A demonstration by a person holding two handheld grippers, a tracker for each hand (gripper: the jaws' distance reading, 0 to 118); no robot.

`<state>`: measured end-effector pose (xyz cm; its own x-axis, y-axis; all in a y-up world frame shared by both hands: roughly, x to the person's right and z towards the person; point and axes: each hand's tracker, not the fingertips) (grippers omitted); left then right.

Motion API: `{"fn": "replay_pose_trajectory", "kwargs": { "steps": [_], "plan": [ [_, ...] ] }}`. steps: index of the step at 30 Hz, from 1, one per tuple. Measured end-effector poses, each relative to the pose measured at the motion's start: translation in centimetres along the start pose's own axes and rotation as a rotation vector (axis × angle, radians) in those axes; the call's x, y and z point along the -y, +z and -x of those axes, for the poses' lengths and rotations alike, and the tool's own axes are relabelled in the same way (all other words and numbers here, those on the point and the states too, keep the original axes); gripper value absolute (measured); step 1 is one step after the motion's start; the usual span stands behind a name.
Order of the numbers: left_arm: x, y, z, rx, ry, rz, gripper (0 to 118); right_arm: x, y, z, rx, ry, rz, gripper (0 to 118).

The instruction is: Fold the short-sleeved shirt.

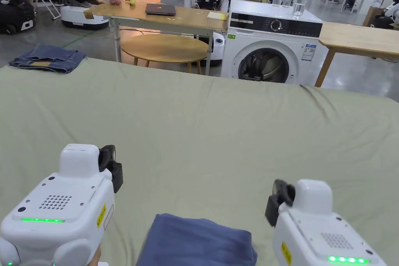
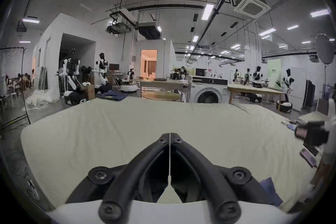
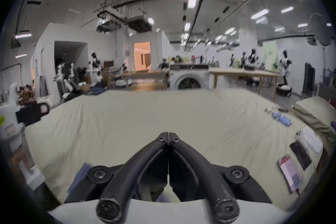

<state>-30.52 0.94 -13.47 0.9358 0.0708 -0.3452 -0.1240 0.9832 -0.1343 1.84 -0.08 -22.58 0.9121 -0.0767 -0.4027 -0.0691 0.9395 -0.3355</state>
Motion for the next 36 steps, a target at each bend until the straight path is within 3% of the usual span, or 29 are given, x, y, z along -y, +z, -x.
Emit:
{"fn": "replay_pose_trajectory", "kwargs": {
  "steps": [4, 6, 11, 16, 19, 20, 21, 23, 26, 30, 36],
  "plan": [
    [0.8, 0.0, 0.4, 0.009, -0.003, 0.052, 0, 3.6, 1.0, 1.8, -0.079, 0.063, 0.109, 0],
    [1.2, 0.2, 0.6, 0.016, 0.001, 0.077, 0, 5.4, 0.3, 2.7, -0.072, 0.1, 0.165, 0],
    [2.1, 0.6, 1.4, 0.066, -0.003, 0.179, 0, 9.7, -3.1, 2.2, -0.08, 0.029, 0.411, 0],
    [2.6, 0.2, 3.5, 0.164, 0.063, 0.375, 0, 9.7, -3.2, 2.1, -0.066, 0.049, 0.377, 0],
    [2.8, -0.8, 5.0, 0.281, 0.173, 0.516, 1, 9.6, -3.1, 2.1, -0.062, 0.053, 0.385, 0],
    [2.9, -1.3, 5.5, 0.328, 0.212, 0.574, 3, 9.6, -3.2, 2.0, -0.064, 0.049, 0.386, 0],
    [3.1, -1.9, 5.9, 0.386, 0.251, 0.635, 16, 9.6, -3.1, 1.9, -0.066, 0.047, 0.386, 0],
    [3.7, -2.8, 6.2, 0.494, 0.322, 0.73, 51, 9.5, -3.1, 1.9, -0.07, 0.044, 0.387, 0],
    [4.7, -4.3, 6.2, 0.623, 0.413, 0.809, 85, 9.5, -3.1, 1.8, -0.075, 0.041, 0.389, 0],
    [6.4, -6.7, 5.2, 0.738, 0.475, 0.916, 86, 9.5, -3.1, 1.7, -0.078, 0.035, 0.393, 0],
    [10.1, -10.4, 2.4, 0.798, 0.512, 1.091, 86, 9.2, -3.2, 1.4, -0.087, 0.009, 0.402, 0]
  ]
}}
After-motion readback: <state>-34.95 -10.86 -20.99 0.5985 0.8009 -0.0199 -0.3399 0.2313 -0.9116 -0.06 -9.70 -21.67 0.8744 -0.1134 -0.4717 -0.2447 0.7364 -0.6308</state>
